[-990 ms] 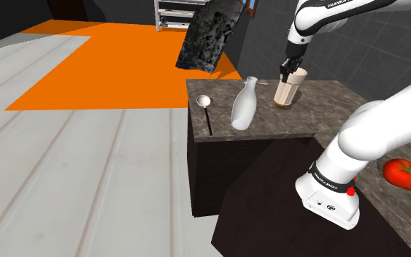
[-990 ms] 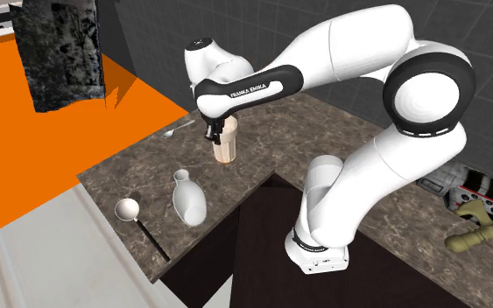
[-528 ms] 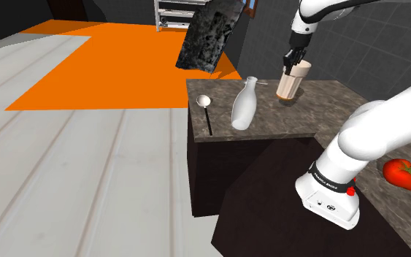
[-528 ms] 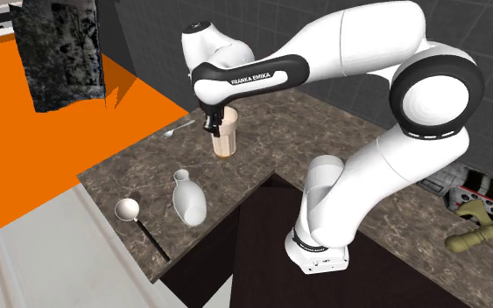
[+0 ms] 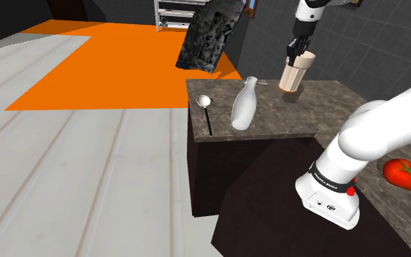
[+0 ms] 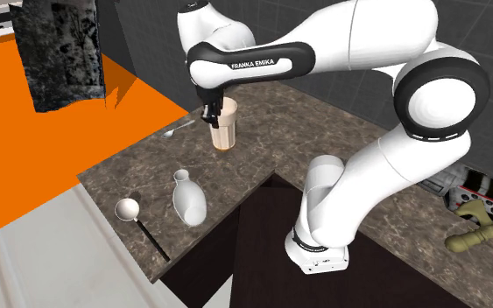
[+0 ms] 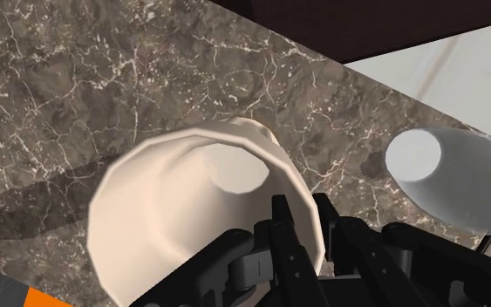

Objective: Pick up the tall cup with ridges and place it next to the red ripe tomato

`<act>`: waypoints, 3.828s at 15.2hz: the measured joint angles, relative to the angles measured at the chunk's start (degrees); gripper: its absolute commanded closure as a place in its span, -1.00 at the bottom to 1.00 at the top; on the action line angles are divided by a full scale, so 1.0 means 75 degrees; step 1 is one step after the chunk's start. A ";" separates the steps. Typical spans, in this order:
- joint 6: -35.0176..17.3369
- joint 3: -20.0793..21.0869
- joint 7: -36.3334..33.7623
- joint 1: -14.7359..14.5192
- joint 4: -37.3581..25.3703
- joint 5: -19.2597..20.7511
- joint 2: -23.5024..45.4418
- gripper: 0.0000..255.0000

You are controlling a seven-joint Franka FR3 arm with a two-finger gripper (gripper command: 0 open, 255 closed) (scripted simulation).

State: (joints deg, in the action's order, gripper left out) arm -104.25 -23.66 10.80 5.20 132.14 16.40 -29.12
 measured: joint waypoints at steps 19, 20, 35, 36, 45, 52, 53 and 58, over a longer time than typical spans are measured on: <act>0.1675 0.0124 0.0422 0.0250 -0.0803 0.0187 -0.0940 1.00; 0.1777 0.0126 0.0475 0.0331 -0.0668 0.0263 -0.1193 1.00; 0.3468 -0.0512 0.2285 0.1824 0.0488 0.1740 -0.4446 1.00; 0.3568 -0.0584 0.2432 0.1903 0.0478 0.1846 -0.4576 1.00; 0.4615 -0.1298 0.4097 0.2676 0.0098 0.3021 -0.5769 1.00; 0.5176 -0.1953 0.5479 0.3040 -0.0539 0.4060 -0.6308 1.00; 0.5260 -0.2012 0.5670 0.3078 -0.0668 0.4181 -0.6350 1.00; 0.5540 -0.2496 0.6746 0.3164 -0.1428 0.4967 -0.6497 1.00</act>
State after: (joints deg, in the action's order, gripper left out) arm -62.70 -42.38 61.40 28.93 121.43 53.65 -77.85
